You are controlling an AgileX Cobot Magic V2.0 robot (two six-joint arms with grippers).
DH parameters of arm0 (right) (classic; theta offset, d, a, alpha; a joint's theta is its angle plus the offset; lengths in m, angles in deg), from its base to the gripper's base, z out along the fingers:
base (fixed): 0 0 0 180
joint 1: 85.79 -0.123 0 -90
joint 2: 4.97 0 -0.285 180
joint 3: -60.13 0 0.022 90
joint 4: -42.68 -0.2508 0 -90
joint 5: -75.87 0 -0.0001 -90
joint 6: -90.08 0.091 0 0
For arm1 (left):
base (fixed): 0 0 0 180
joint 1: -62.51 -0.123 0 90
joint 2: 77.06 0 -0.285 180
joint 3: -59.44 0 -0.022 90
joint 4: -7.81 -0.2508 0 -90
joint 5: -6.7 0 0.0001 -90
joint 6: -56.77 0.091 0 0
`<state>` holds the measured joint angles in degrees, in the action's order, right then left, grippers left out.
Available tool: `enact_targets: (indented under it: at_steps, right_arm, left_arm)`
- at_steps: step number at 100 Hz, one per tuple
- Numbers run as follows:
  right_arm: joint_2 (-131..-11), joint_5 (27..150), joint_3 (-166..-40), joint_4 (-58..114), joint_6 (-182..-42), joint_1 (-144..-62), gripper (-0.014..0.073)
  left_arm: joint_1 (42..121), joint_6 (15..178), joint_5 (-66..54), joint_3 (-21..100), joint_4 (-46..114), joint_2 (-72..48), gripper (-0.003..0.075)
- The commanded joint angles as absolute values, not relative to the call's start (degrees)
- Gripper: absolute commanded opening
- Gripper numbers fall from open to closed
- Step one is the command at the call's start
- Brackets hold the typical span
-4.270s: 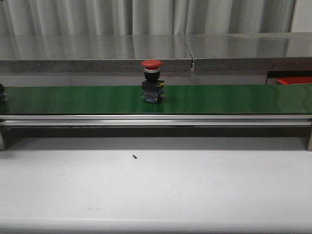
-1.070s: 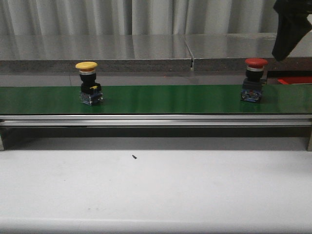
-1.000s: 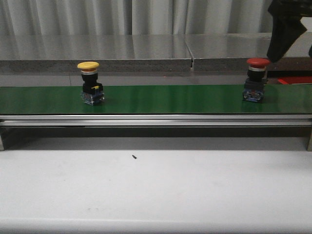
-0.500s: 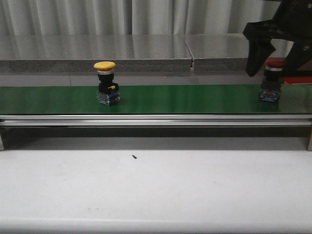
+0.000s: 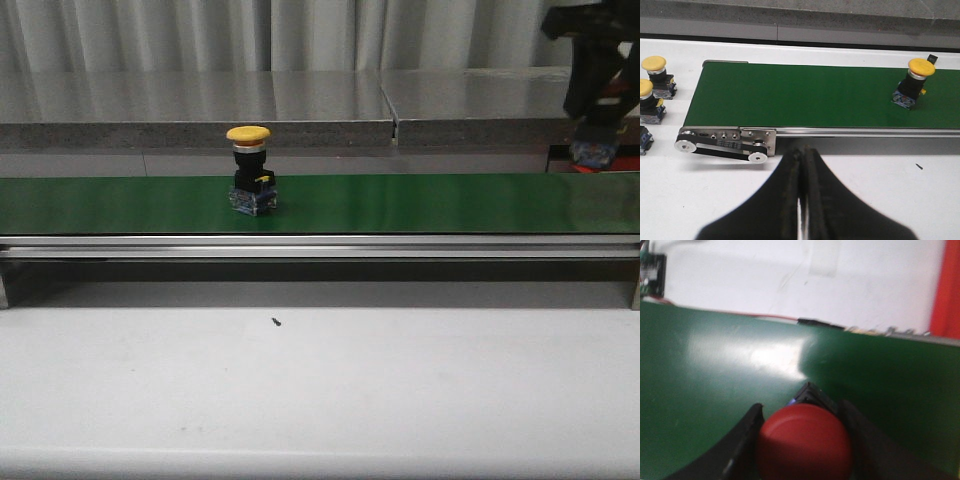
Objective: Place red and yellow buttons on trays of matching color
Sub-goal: 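Lower the right gripper onto the red button on the belt and grasp, then lift the red button into the red tray and open the right gripper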
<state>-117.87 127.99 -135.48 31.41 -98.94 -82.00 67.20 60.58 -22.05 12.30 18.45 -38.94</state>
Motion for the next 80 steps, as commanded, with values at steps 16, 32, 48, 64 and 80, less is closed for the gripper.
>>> enact_targets:
  at_steps: [16,32,48,64,80]
  right_arm:
    - [-120.2,127.5,-147.8,31.0,-99.0,-71.5,0.0076]
    - [-126.1,128.1,-154.6,31.0,-99.0,-66.6,0.0076]
    - [-132.2,128.4,-158.9,30.8,-99.0,-65.0,0.0076]
    - [-136.3,128.0,-159.5,29.8,-99.0,-65.0,0.0076]
    - [-138.6,128.0,-159.5,30.7,-99.0,-65.0,0.0076]
  left_arm:
    - [67.5,60.4,-18.2,13.9,19.3,-38.7,-0.0019]
    - [67.5,60.4,-18.2,13.9,19.3,-38.7,-0.0019]
    - [67.5,60.4,-18.2,13.9,19.3,-38.7,-0.0019]
    - [67.5,60.4,-18.2,13.9,19.3,-38.7,-0.0019]
    - [67.5,60.4,-18.2,13.9,19.3,-38.7,-0.0019]
